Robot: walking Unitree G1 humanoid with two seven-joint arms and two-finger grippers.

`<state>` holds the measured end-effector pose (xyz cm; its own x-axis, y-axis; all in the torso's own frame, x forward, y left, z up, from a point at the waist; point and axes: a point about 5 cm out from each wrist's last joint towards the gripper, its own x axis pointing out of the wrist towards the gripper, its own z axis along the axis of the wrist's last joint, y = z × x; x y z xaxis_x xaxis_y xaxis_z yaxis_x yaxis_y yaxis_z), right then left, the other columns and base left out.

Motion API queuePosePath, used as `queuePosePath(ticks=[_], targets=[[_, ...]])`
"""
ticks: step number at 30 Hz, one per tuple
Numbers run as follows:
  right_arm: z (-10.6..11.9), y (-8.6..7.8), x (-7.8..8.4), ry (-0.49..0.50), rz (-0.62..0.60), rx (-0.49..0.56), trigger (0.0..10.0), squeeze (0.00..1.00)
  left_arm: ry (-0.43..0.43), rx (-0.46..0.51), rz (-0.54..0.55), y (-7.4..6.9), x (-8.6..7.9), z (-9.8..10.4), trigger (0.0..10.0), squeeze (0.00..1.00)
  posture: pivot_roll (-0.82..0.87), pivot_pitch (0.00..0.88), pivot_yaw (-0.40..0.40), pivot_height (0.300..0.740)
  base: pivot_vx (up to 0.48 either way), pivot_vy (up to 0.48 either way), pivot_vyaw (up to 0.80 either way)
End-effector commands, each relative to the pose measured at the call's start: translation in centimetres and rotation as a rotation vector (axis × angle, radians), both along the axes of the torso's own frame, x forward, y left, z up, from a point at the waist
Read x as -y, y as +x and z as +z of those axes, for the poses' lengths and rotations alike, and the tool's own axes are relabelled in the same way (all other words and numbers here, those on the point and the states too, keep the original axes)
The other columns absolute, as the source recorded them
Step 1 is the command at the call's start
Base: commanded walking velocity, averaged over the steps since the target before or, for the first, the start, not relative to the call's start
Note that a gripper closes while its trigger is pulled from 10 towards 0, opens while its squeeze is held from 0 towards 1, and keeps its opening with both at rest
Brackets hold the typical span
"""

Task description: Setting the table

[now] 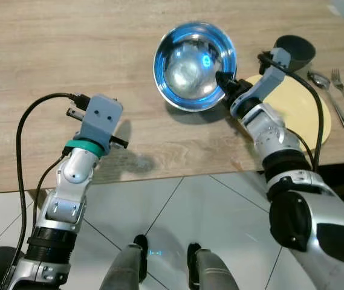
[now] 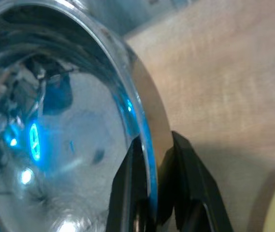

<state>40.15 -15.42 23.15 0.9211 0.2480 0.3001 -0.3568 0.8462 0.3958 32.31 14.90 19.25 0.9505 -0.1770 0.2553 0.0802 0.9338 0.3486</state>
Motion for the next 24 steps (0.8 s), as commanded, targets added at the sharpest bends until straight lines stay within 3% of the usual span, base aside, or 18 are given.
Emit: queuePosePath(ticks=[1,2,5,8,10,13,18,24], targets=[[0.9,-0.8,0.6,0.001,-0.067,0.099,4.7,0.00,-0.041,-0.043,0.018,-0.3,-0.4,-0.9,10.0,0.00,0.02,0.164,0.047,0.740,0.000,0.000,0.00],[0.9,-2.6,1.6,-0.062,-0.187,0.186,10.0,0.00,-0.103,-0.057,0.021,-0.4,-0.3,-0.9,10.0,0.00,0.01,0.165,0.055,0.740,0.000,0.000,0.00],[0.8,-3.2,1.9,-0.085,-0.229,0.212,10.0,0.00,-0.121,-0.061,0.025,-0.5,-0.2,-1.0,10.0,0.00,0.01,0.165,0.055,0.740,0.000,0.000,0.00],[0.7,-5.2,2.8,-0.150,-0.337,0.280,10.0,0.00,-0.144,-0.070,0.029,-0.5,-0.3,-1.1,10.0,0.00,-0.02,0.160,0.085,0.740,0.000,0.000,0.00],[0.7,-5.2,2.8,-0.150,-0.337,0.280,10.0,0.00,-0.144,-0.070,0.029,-0.5,-0.3,-1.1,10.0,0.00,-0.02,0.160,0.085,0.740,0.000,0.000,0.00],[0.2,-7.8,3.4,-0.228,-0.417,0.330,10.0,0.00,-0.121,-0.082,0.018,-0.4,-0.6,-1.2,10.0,0.00,-0.04,0.141,0.117,0.740,0.000,0.000,0.00],[-0.7,-8.7,2.9,-0.197,-0.399,0.300,10.0,0.00,-0.123,-0.089,0.028,0.0,-0.9,-1.2,10.0,0.00,-0.04,0.128,0.123,0.740,0.000,0.000,0.00],[-1.7,-8.1,1.5,-0.084,-0.322,0.230,10.0,0.00,-0.126,-0.089,0.035,0.1,-0.7,-1.1,10.0,0.00,-0.03,0.122,0.114,0.740,0.000,0.000,0.00]])
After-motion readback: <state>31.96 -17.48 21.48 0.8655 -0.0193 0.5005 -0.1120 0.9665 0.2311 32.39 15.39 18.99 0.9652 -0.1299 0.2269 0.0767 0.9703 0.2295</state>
